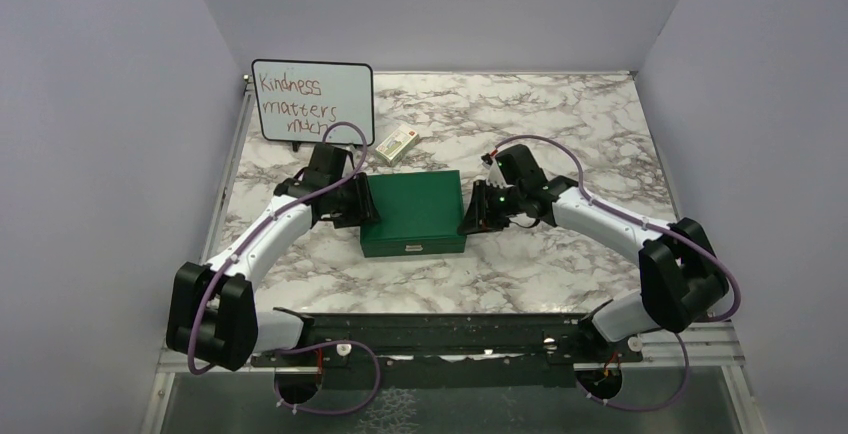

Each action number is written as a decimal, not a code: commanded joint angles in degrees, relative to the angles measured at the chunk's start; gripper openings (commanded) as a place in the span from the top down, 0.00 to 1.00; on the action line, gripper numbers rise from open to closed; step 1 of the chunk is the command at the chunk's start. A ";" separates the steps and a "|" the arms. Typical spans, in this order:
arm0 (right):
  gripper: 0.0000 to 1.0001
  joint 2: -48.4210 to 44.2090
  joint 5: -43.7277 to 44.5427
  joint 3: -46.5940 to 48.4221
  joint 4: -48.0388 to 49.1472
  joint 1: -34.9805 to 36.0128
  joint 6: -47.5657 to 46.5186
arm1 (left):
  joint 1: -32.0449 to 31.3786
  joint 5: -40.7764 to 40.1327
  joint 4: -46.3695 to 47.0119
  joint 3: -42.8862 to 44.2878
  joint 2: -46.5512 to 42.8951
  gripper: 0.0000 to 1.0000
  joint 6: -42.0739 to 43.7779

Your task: Organize the mixed jewelry

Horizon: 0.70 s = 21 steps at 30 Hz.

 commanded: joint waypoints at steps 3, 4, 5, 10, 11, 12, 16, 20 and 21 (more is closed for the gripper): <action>0.73 -0.33 4.81 0.72 0.10 0.34 -0.37 | 0.05 -4.69 -0.54 0.77 1.24 0.52 1.58; 0.72 -1.85 5.15 0.79 0.25 0.34 -0.62 | 0.05 -5.34 -0.47 1.61 0.21 0.50 1.91; 0.71 -3.26 5.60 0.86 0.46 0.34 -0.91 | 0.05 -6.16 -0.43 2.34 -1.03 0.49 2.12; 0.54 -12.61 11.91 -0.47 -1.89 0.36 -2.09 | 0.05 -11.00 -0.27 4.15 -9.45 0.35 2.39; 0.45 -14.92 13.91 -0.81 -3.14 0.34 -2.39 | 0.05 -11.47 -0.34 4.30 -11.32 0.32 2.63; 0.33 -17.37 15.98 -1.06 -4.72 0.35 -2.41 | 0.05 -11.56 -0.48 4.42 -13.53 0.29 2.71; 0.00 -28.22 26.04 -1.20 -11.11 0.35 -3.64 | 0.05 -18.06 -2.72 5.27 -21.66 0.05 1.68; 0.00 -37.75 39.05 2.34 -20.07 0.40 -2.99 | 0.05 -25.63 -4.86 6.39 -27.60 0.01 0.43; 0.00 -39.75 42.25 3.33 -21.90 0.37 -3.02 | 0.05 -26.82 -5.46 6.66 -28.71 0.01 0.51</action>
